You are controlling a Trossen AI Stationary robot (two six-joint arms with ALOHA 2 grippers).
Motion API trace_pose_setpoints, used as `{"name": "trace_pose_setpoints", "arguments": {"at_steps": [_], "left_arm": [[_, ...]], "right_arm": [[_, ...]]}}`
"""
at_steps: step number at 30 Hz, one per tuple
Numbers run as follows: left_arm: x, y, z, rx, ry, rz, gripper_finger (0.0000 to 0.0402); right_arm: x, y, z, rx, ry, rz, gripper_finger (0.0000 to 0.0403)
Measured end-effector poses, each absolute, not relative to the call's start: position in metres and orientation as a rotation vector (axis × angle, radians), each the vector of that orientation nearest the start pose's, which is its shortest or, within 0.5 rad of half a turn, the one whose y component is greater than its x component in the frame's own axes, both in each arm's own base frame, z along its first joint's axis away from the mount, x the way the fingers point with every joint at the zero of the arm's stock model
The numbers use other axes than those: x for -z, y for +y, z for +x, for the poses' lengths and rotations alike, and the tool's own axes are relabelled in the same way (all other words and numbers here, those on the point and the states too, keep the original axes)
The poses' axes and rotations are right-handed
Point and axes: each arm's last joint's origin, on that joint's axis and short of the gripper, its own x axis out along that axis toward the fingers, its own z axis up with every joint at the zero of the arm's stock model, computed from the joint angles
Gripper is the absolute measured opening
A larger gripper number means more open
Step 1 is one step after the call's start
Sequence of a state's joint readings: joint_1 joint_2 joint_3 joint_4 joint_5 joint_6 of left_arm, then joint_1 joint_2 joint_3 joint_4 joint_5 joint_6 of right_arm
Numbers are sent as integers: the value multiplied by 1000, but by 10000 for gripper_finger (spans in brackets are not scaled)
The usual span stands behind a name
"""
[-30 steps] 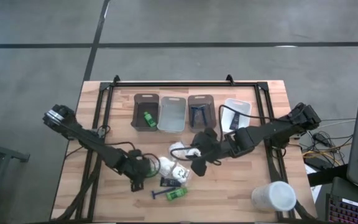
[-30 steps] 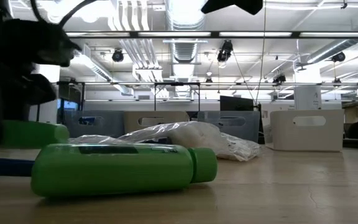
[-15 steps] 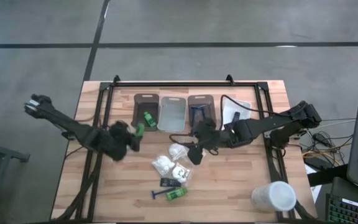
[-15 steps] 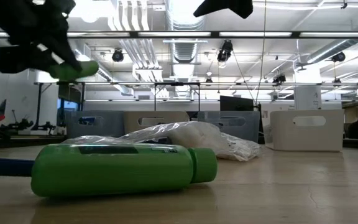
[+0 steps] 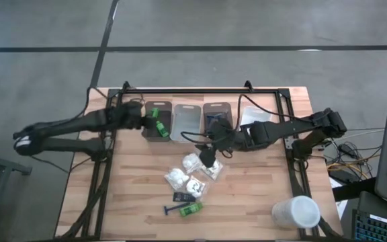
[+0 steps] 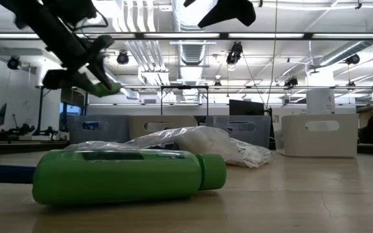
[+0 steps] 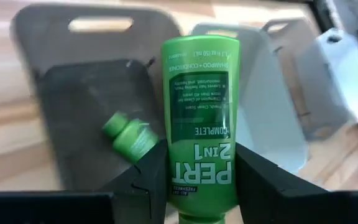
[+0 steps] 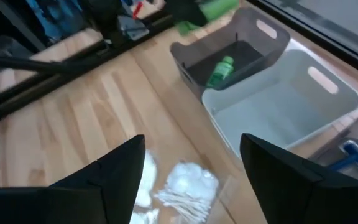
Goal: Pick & Place Travel size toiletries
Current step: Put the green shampoo into the left black bin
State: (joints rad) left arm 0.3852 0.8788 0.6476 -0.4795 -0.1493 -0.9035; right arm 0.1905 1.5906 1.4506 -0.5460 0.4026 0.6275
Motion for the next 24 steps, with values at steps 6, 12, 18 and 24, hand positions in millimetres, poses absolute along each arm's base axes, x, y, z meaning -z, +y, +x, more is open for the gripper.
{"name": "trace_pose_setpoints", "arguments": {"at_steps": [6,12,18,24], "left_arm": [[-232,94,172,-831,495,-929,144],[-212,100,182,-820,640,-890,164],[-212,101,188,-806,640,-895,234],[-227,92,182,-737,587,-871,273]], "right_arm": [[-337,62,347,339,531,451,281],[-336,74,345,323,532,513,299],[-334,84,343,319,533,569,316],[-327,93,344,322,549,596,332]]}}
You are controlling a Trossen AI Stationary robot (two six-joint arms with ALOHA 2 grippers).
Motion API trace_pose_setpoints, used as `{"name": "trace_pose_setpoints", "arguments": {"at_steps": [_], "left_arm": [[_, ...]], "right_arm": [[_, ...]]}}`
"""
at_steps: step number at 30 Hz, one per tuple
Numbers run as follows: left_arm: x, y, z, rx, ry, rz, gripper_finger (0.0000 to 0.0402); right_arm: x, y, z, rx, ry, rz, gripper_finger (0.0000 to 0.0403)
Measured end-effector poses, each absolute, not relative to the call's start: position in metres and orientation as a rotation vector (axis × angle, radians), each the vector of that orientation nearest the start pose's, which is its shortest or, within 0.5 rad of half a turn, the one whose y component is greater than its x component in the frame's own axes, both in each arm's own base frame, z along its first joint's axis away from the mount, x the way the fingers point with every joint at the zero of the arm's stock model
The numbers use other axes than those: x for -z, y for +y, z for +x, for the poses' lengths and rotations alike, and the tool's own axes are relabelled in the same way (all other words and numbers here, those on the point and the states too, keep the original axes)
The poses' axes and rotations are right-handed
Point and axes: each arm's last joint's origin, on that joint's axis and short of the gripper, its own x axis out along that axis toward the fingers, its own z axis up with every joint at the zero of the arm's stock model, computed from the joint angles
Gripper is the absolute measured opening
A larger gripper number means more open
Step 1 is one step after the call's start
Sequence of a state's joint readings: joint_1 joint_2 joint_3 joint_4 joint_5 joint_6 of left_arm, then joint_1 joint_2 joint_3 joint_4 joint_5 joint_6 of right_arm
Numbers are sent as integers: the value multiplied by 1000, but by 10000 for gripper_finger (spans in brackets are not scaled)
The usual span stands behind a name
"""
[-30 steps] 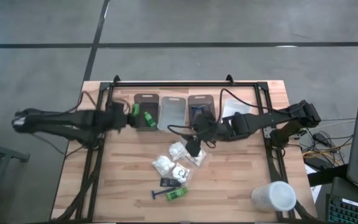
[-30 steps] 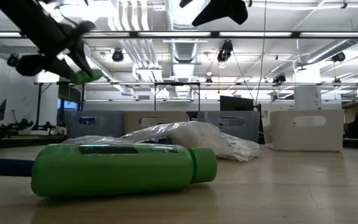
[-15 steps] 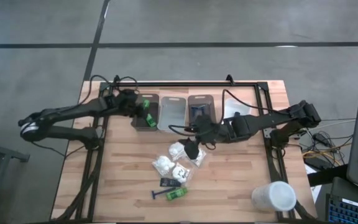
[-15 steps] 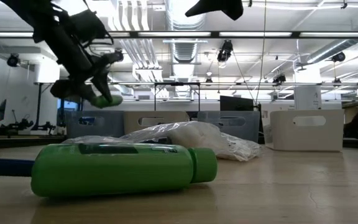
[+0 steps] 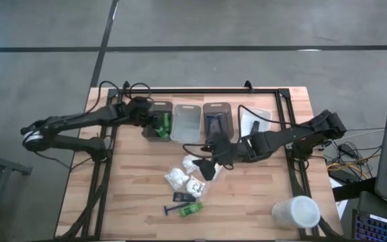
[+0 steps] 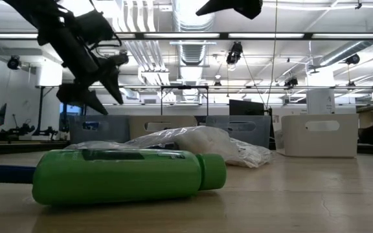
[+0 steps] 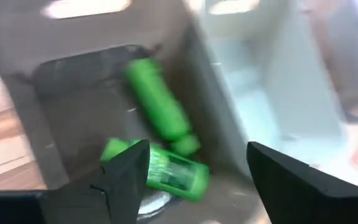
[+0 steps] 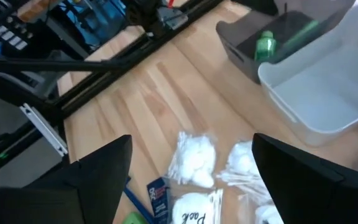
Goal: Pick & Place Travel size toiletries
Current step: Put the green shampoo into the left black bin
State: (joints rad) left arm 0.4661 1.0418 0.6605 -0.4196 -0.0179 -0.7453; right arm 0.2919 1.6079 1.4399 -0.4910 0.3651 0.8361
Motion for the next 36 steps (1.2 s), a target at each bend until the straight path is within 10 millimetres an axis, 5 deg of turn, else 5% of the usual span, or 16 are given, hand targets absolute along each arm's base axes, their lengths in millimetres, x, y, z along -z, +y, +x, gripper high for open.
{"name": "trace_pose_setpoints", "arguments": {"at_steps": [11,28,36], "left_arm": [[-249,23,167,-120,612,-710,271],[-218,-31,161,93,655,-807,268],[-211,-53,163,209,562,-594,268]], "right_arm": [[-304,108,364,287,567,684,358],[-300,114,373,165,579,738,321],[-300,114,373,164,579,742,301]]}}
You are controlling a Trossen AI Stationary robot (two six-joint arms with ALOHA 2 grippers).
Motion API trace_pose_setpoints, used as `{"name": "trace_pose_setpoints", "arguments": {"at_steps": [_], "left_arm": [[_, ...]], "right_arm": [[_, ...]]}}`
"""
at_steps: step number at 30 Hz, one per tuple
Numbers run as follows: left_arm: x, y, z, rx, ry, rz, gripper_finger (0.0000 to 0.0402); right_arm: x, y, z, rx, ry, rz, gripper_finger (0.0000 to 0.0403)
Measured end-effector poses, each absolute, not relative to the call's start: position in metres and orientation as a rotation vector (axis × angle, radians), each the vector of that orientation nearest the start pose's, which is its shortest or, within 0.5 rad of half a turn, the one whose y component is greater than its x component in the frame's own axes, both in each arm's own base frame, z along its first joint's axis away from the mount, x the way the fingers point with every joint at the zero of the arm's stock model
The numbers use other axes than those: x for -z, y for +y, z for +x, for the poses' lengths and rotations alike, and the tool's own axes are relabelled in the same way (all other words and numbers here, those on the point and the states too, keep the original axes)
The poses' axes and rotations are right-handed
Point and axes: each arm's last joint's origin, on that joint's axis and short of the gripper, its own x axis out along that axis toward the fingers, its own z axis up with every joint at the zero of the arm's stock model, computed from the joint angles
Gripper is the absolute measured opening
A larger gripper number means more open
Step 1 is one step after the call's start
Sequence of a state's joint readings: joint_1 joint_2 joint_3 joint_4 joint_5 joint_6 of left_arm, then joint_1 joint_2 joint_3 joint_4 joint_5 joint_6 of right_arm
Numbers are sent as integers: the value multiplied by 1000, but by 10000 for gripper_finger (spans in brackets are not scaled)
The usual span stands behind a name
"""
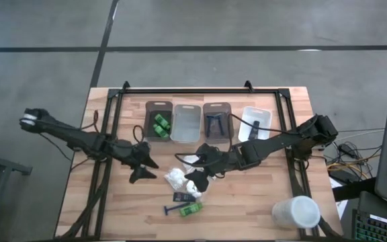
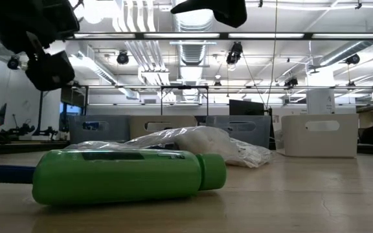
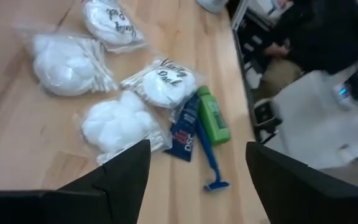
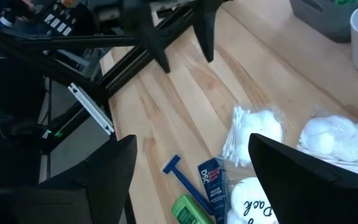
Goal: Pick & Place Travel size toiletries
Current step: Put the green shampoo into the left black bin
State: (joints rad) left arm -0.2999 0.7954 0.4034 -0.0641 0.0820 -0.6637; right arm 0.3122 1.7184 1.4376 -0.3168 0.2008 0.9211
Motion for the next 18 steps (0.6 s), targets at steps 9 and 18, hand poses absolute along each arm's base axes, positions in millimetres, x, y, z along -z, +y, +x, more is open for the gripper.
{"name": "trace_pose_setpoints", "arguments": {"at_steps": [9,18], "left_arm": [[-194,-66,171,176,621,-412,268],[-186,-71,188,118,586,-446,268]], "right_arm": [[-300,115,373,183,576,811,292],[-301,116,373,199,567,884,317]]}}
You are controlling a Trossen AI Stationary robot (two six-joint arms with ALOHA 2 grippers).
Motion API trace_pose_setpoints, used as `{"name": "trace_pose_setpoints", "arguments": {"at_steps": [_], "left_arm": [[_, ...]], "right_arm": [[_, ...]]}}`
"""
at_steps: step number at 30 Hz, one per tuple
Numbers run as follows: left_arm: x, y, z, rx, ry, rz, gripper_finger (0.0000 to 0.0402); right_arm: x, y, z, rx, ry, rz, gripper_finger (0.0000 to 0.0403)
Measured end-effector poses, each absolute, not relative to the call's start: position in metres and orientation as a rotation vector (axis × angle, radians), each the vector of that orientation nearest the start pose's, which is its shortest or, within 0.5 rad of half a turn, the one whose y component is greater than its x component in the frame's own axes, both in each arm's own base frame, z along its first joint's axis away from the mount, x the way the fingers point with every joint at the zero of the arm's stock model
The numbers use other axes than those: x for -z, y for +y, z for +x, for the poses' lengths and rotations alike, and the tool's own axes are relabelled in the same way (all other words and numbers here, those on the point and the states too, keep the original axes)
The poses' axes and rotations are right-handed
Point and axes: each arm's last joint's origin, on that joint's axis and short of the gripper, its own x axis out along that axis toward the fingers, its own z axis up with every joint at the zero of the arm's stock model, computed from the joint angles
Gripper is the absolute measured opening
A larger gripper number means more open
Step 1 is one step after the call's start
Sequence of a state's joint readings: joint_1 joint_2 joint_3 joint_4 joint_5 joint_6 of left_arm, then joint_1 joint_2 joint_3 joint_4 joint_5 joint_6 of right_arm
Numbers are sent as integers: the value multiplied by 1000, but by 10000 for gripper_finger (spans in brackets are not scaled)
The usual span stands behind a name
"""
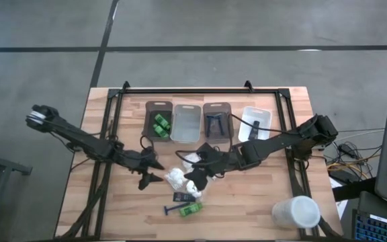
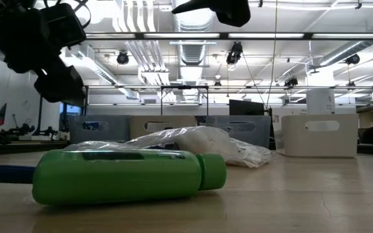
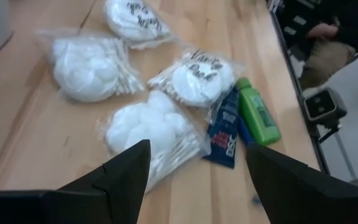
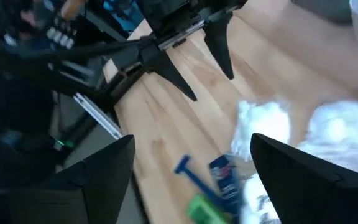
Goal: Pick & Place Travel size toiletries
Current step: Put the green shampoo into the left black bin
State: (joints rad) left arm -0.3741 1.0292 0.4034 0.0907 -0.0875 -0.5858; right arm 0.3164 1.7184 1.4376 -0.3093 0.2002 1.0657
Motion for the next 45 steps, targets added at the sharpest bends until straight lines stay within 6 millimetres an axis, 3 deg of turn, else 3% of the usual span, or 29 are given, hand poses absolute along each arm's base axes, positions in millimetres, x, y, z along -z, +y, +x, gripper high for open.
{"name": "trace_pose_setpoints", "arguments": {"at_steps": [7,13,16,21,28,34,45], "left_arm": [[-187,-74,191,136,582,-466,268],[-187,-75,190,162,594,-466,268],[-185,-76,189,168,617,-480,268],[-181,-77,186,181,682,-522,268],[-179,-76,184,152,722,-587,268],[-178,-77,183,178,750,-612,268],[-170,-75,178,150,816,-596,268]], "right_arm": [[-301,143,372,67,599,1027,333],[-268,171,376,73,707,973,316],[-257,182,379,111,736,1069,299],[-241,187,384,119,779,1074,272],[-240,188,384,148,789,1155,247],[-234,199,381,178,817,1232,233],[-207,204,387,175,946,1240,239]]}}
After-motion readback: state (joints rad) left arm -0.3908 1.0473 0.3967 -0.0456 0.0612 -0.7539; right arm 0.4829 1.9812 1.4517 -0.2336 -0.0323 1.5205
